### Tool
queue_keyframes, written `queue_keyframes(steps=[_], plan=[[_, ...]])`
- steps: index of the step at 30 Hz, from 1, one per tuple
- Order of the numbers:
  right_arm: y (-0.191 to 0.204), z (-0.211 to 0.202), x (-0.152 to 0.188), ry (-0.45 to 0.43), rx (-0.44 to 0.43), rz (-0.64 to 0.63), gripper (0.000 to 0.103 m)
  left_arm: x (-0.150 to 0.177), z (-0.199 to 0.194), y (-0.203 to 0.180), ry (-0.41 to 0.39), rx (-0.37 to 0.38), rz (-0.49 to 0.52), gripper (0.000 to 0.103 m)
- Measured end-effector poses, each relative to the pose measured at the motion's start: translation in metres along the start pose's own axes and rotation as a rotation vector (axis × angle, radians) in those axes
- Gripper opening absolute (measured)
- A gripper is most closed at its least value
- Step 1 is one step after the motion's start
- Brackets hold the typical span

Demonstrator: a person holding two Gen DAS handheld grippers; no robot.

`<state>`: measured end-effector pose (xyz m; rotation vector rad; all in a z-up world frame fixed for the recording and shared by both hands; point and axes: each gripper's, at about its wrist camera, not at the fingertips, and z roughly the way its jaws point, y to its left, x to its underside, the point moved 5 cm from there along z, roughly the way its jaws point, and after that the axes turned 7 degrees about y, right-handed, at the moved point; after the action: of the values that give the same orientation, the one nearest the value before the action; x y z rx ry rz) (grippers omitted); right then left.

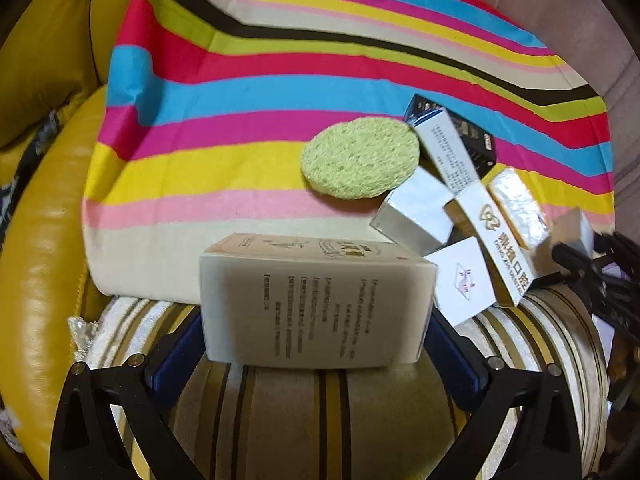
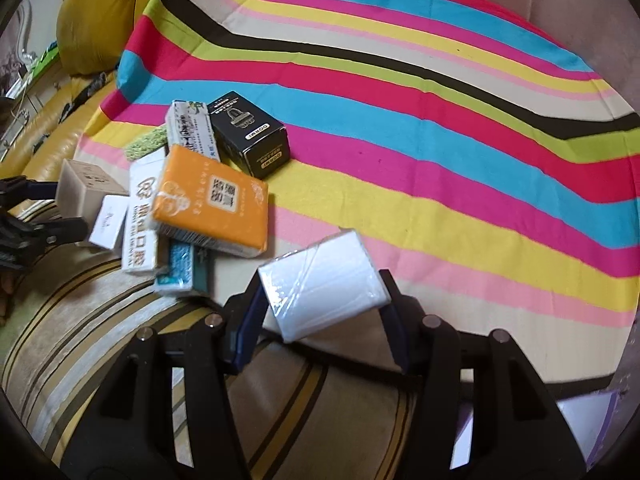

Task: Organize objects
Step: 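Carry the wrapped white box and the beige box toward the purple-rimmed box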

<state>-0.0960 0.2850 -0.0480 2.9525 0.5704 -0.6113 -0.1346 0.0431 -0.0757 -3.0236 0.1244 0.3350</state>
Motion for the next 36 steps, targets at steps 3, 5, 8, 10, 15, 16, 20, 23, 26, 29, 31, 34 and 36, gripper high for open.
queue_keyframes(steps=[3,5,8,10,15,16,20,23,26,29,31,34,36], plan=[[0.001,-0.007,0.009,-0.003,-0.01,0.018,0.057,-0.001,-0.002,0.001,-0.015,-0.013,-0.006,0.101],[0.002,-0.011,0.016,-0.004,-0.002,0.025,0.057,0.002,-0.01,0.002,-0.041,-0.024,-0.013,0.101],[0.0,-0.021,0.027,-0.017,0.003,0.054,0.057,0.005,-0.024,0.005,-0.096,-0.03,-0.041,0.101],[-0.003,-0.027,0.035,-0.025,0.004,0.078,0.057,0.008,-0.038,0.003,-0.151,-0.026,-0.044,0.1],[-0.01,-0.041,0.056,-0.036,0.01,0.131,0.057,0.014,-0.067,-0.008,-0.256,0.006,-0.021,0.1],[-0.012,-0.043,0.06,-0.038,0.011,0.138,0.057,0.016,-0.072,-0.014,-0.277,0.021,-0.006,0.1],[-0.023,-0.057,0.077,-0.047,0.024,0.183,0.057,0.019,-0.089,-0.042,-0.333,0.099,0.086,0.1],[-0.034,-0.069,0.091,-0.054,0.039,0.22,0.057,0.027,-0.098,-0.071,-0.355,0.142,0.139,0.1],[-0.047,-0.082,0.107,-0.063,0.06,0.258,0.057,0.03,-0.103,-0.097,-0.357,0.185,0.2,0.1],[-0.061,-0.094,0.123,-0.068,0.08,0.296,0.057,0.039,-0.107,-0.128,-0.339,0.226,0.251,0.1],[-0.072,-0.101,0.137,-0.069,0.098,0.324,0.057,0.045,-0.107,-0.149,-0.321,0.242,0.292,0.1],[-0.086,-0.108,0.154,-0.07,0.115,0.365,0.057,0.054,-0.104,-0.176,-0.297,0.273,0.344,0.1],[-0.097,-0.112,0.166,-0.07,0.129,0.396,0.057,0.058,-0.102,-0.191,-0.283,0.289,0.374,0.1]])
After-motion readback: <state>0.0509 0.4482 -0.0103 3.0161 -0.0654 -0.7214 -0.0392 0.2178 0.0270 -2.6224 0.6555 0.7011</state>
